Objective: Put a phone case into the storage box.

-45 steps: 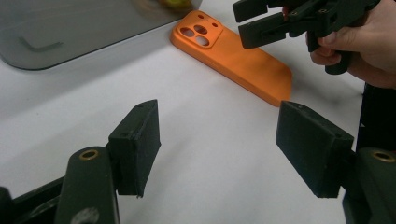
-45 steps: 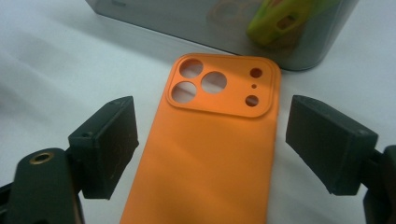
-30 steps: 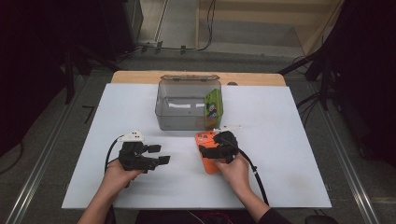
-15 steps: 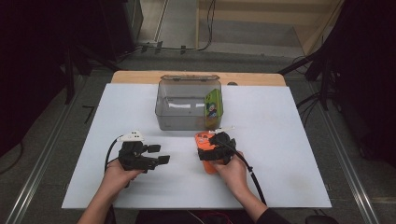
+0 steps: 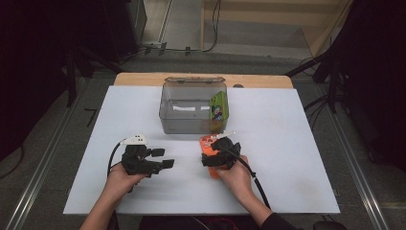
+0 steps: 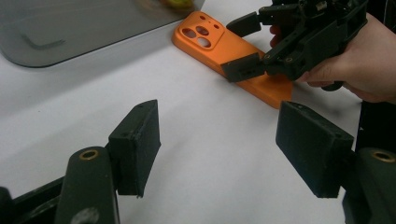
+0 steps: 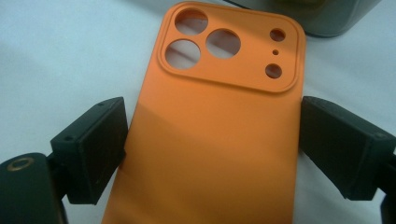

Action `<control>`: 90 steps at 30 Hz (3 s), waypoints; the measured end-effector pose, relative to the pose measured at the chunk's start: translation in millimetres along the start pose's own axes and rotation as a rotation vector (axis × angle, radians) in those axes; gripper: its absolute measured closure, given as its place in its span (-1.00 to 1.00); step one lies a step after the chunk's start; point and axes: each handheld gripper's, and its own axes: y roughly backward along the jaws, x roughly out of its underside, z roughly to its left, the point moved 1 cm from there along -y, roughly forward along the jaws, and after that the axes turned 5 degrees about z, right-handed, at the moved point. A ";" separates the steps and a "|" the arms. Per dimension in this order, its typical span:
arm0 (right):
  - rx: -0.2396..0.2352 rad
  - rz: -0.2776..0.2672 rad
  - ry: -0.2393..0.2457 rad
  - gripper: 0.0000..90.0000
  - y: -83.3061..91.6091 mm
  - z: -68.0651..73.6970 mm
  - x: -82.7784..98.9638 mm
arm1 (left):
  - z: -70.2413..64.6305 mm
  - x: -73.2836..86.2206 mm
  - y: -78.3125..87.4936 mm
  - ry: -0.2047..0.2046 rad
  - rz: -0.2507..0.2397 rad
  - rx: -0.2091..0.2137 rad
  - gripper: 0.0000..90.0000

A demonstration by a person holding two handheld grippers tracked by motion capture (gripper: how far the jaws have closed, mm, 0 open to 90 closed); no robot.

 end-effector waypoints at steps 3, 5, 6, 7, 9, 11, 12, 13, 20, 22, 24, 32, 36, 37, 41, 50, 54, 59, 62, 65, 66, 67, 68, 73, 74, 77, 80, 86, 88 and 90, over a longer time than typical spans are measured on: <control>0.001 0.000 -0.001 -0.80 0.1 0.3 0.2 | 0.3 0.0 0.1 0.001 -0.001 0.002 -0.31; 0.000 0.001 -0.001 -0.79 0.3 0.0 0.2 | 0.2 0.0 0.1 0.003 -0.003 0.002 -0.31; 0.000 0.002 -0.007 -0.79 0.4 0.2 0.1 | 0.2 0.0 0.1 0.003 -0.003 0.003 -0.31; 0.001 0.001 -0.006 -0.79 0.4 0.2 0.1 | 0.3 0.0 0.1 0.004 -0.003 0.003 -0.31; -0.003 0.008 0.000 -0.78 0.9 -0.3 -0.3 | 0.4 -0.1 0.1 0.004 -0.003 0.003 -0.31; -0.006 0.015 0.008 -0.78 1.4 -0.7 -0.7 | 0.3 -0.1 0.2 0.005 -0.004 0.003 -0.31; -0.008 0.017 0.012 -0.77 1.6 -0.7 -0.7 | 0.3 -0.2 0.4 0.005 -0.001 0.003 -0.31; -0.009 0.017 0.012 -0.77 1.8 -0.9 -0.7 | 0.3 -0.2 0.3 0.006 -0.001 0.002 -0.31; -0.037 0.038 0.027 -0.73 4.3 -4.4 -2.3 | 0.0 -0.3 -0.3 0.008 0.001 0.000 -0.31; -0.059 0.035 0.024 -0.71 5.0 -7.3 -2.5 | -0.2 -0.4 -0.2 0.010 0.000 0.002 -0.31; -0.062 0.042 0.031 -0.71 5.5 -8.1 -2.8 | -0.2 -0.4 -0.3 0.011 0.000 0.001 -0.31; -0.070 0.051 0.045 -0.70 9.6 -10.6 -4.4 | -0.5 -0.7 -0.5 0.010 0.001 0.003 -0.31; -0.100 0.057 0.043 -0.70 11.9 -10.8 -4.7 | -1.0 -1.1 -0.8 0.010 0.002 0.001 -0.31; -0.107 0.052 0.036 -0.70 12.9 -10.7 -4.4 | -1.4 -1.2 -0.8 0.010 0.002 -0.001 -0.31; -0.137 0.047 0.030 -0.70 16.7 -10.9 -4.6 | -2.4 -1.9 -1.1 0.016 0.000 0.005 -0.31; -0.198 0.031 0.015 -0.70 29.3 -9.1 -5.9 | -4.5 -6.5 0.7 0.069 -0.012 0.009 -0.31; -0.233 0.015 0.004 -0.70 35.0 -6.1 -5.0 | -6.2 -11.0 3.7 0.100 -0.033 0.010 -0.38; -0.260 -0.001 -0.001 -0.70 39.9 -2.0 -4.4 | -7.5 -16.5 5.1 0.137 -0.048 0.010 -0.38; -0.275 -0.018 -0.008 -0.70 42.6 0.0 -4.4 | -9.3 -19.1 4.5 0.140 -0.045 0.000 -0.38; -0.288 -0.022 -0.009 -0.70 44.4 2.5 -4.7 | -12.0 -22.3 4.2 0.149 -0.049 0.000 -0.44; -0.290 -0.025 -0.009 -0.70 44.8 3.3 -4.8 | -12.3 -23.6 4.0 0.152 -0.052 -0.001 -0.44; -0.293 -0.034 -0.009 -0.70 45.4 4.0 -4.8 | -12.7 -25.0 3.7 0.159 -0.053 -0.002 -0.44; -0.297 -0.032 -0.013 -0.70 45.7 4.8 -5.1 | -13.3 -26.4 3.0 0.168 -0.054 -0.001 -0.44; -0.307 -0.056 -0.016 -0.70 46.7 10.6 -5.3 | -16.6 -32.8 -0.7 0.194 -0.045 -0.007 -0.43; -0.309 -0.061 -0.015 -0.70 46.7 11.9 -5.2 | -17.1 -34.1 -1.5 0.202 -0.046 -0.009 -0.43; -0.316 -0.072 -0.016 -0.70 46.5 15.8 -4.8 | -18.5 -37.7 -4.0 0.215 -0.059 -0.031 -0.43; -0.323 -0.096 -0.023 -0.70 47.3 18.5 -4.5 | -20.3 -41.0 -7.4 0.217 -0.061 -0.058 -0.43; -0.331 -0.112 -0.029 -0.71 47.5 22.1 -5.6 | -22.4 -45.1 -12.9 0.236 -0.075 -0.084 -0.43; -0.334 -0.119 -0.033 -0.71 47.5 23.1 -5.7 | -22.3 -45.8 -13.9 0.238 -0.081 -0.092 -0.43; -0.338 -0.133 -0.036 -0.71 47.6 24.3 -5.8 | -22.7 -46.7 -15.0 0.244 -0.086 -0.095 -0.43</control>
